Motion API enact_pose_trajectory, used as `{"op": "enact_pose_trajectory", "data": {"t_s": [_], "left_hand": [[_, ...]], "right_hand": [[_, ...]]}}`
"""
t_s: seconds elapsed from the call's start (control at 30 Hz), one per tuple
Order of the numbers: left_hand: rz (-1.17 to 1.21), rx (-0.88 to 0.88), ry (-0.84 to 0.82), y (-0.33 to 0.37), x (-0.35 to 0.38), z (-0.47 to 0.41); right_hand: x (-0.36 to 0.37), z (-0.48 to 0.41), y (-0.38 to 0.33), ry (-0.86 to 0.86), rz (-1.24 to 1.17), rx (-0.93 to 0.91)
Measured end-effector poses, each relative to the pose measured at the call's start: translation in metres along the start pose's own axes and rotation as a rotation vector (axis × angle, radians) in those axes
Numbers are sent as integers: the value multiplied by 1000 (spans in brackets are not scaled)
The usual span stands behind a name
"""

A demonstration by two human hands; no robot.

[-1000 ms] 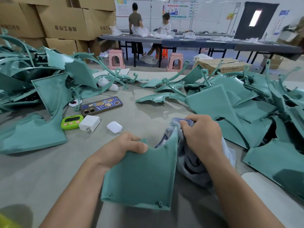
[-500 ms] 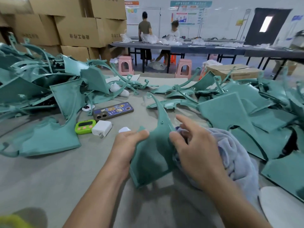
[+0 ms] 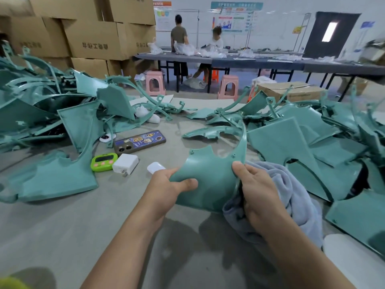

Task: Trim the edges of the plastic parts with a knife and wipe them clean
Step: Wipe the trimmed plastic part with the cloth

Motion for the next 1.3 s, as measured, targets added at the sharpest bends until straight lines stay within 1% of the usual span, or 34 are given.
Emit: {"op": "enact_pose_trajectory", "data": {"t_s": [0.03, 0.07, 0.13, 0.17, 0.2, 0.23, 0.27, 0.3, 0.33, 0.37, 0.4, 0.43, 0.47, 0.5, 0.53, 0.6, 0.63, 0.67, 0.73, 0.77, 0.8, 0.83, 0.87, 0.9, 0.93, 1.0, 1.03, 1.07, 1.1, 1.13, 1.17, 1.2, 1.23, 1.3], "left_hand": [[30, 1, 1, 0, 2, -1], [54, 17, 30, 1, 3, -2], [26, 118, 166, 3, 3, -4], [-36, 204, 243, 4, 3, -3], [-136, 303, 301, 6, 3, -1], [-257, 404, 333, 9, 5, 2], [-367, 496, 337, 11, 9, 7], [-435, 555, 305, 12, 15, 12], [-458, 575, 236, 13, 21, 16], [-465, 570, 149, 11, 27, 18], [-473, 549, 63, 9, 32, 18], [-487, 523, 0, 7, 37, 18], [-511, 494, -29, 4, 40, 17], [-544, 477, -4, 3, 41, 15], [-588, 464, 75, 2, 40, 13], [-649, 384, 263, 1, 36, 9], [-622, 295, 326, 1, 33, 8], [-521, 192, 343, 1, 30, 6], [-88, 78, 305, 1, 27, 0], [129, 26, 284, 0, 28, -1], [281, -21, 272, 0, 28, -1], [368, -54, 261, 0, 28, 0], [428, -67, 258, 0, 27, 0], [485, -68, 274, 1, 24, -1], [535, -59, 321, 1, 20, -3], [587, -27, 450, 1, 8, -8], [584, -10, 497, 2, 4, -10], [567, 6, 526, 2, 1, -11], [545, 34, 547, 1, 0, -11], [509, 78, 566, 0, -2, -12], [460, 126, 581, 1, -2, -11], [384, 174, 599, 1, -3, -11], [297, 222, 606, 2, -3, -11], [157, 300, 588, 3, -1, -7]], "right_hand": [[-2, 1, -2, 34, 17, -31], [-4, 2, -3, 99, 66, -110], [-10, 8, -7, 282, 313, -408], [-9, 13, -10, 305, 439, -540], [-5, 17, -10, 238, 515, -615], [2, 21, -10, 76, 512, -606], [13, 25, -9, -137, 424, -521], [23, 29, -6, -323, 289, -426], [31, 30, -2, -445, 151, -354], [36, 31, -1, -485, 40, -322], [36, 31, 0, -445, -37, -295], [33, 28, -2, -362, -113, -243], [28, 23, 0, -273, -189, -167], [22, 18, 0, -195, -254, -84], [16, 14, 1, -143, -309, -10], [7, 9, -3, -120, -391, 86], [6, 9, -4, -138, -408, 111], [5, 6, -3, -149, -404, 131], [6, 3, 0, -175, -367, 174], [7, 4, 2, -198, -338, 195], [8, 4, 4, -234, -288, 203], [10, 6, 6, -263, -226, 196], [10, 6, 7, -246, -152, 159], [7, 4, 7, -181, -59, 72], [2, 1, 5, -71, 70, -77], [-12, 2, -7, 217, 417, -492], [-15, 6, -14, 289, 601, -667], [-16, 9, -18, 242, 783, -740], [-15, 9, -17, 133, 974, -725], [-12, 6, -12, 27, 1182, -666], [-11, 4, -8, -37, 1345, -641], [-11, 3, -6, -66, 1413, -646], [-12, 3, -7, -58, 1362, -661], [-17, 5, -13, 37, 1000, -661]]}}
Point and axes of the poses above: each hand's wrist, its own z-axis away from the middle knuckle, its own x-axis out of the palm, y = z × x, the point moved 2 cm from there along -z, towards the middle knuckle, and after that the axes turned 5 degrees about x, right-handed, at the moved point
